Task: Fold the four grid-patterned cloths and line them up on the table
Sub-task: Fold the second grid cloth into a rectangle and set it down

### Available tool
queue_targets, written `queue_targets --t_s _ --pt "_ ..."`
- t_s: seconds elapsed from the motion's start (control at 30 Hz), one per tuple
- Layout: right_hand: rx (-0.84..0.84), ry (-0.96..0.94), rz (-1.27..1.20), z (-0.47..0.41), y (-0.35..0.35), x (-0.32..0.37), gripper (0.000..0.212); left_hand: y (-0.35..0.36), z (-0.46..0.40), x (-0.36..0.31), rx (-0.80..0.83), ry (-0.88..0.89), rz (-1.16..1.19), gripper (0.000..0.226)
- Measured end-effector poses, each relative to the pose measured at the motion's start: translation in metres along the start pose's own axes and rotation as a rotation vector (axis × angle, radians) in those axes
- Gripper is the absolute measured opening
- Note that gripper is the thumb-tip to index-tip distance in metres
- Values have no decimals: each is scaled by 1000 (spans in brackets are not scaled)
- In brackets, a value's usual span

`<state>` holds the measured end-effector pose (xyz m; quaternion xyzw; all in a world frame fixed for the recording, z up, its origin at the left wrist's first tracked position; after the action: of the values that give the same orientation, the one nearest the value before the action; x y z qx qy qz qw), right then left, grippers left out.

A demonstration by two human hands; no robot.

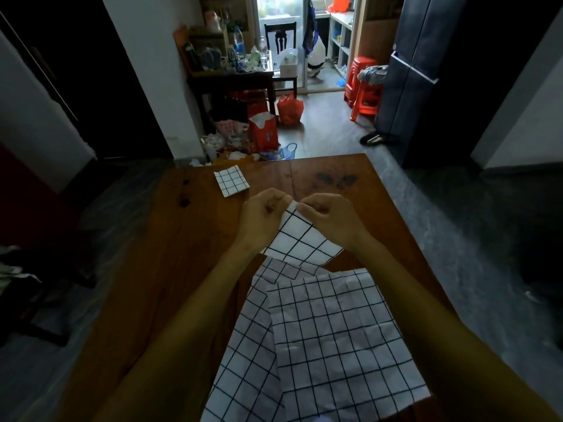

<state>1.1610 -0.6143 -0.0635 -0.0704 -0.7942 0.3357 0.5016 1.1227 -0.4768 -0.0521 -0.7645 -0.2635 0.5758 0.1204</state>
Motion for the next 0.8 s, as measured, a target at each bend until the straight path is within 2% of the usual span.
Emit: queue_targets --t_s 0.13,0.33,0.47,0.8 --pt "-41 -95 59 1 -1 13 18 2 3 -8 -15 67 -22 14" --pt "-107 -47 20 13 -6 -3 19 -18 -2 -9 -181 99 -24 16" --pt "-130 -14 4 28 -11 -19 18 -31 -4 0 -256 42 7 16" --pt "-8 97 64 46 -9 -51 11 -31 1 -1 -307 53 -93 17"
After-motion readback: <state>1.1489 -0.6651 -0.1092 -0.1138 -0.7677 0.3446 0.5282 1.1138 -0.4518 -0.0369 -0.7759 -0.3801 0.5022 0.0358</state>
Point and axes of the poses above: each hand's wrist, its own z-axis away from the middle knuckle, its own y-axis out of the palm, x = y × z, the point moved 9 cm from there along -z, towards the middle knuckle, and after that the axes turned 3 degrees about x, right-handed, at the moved point
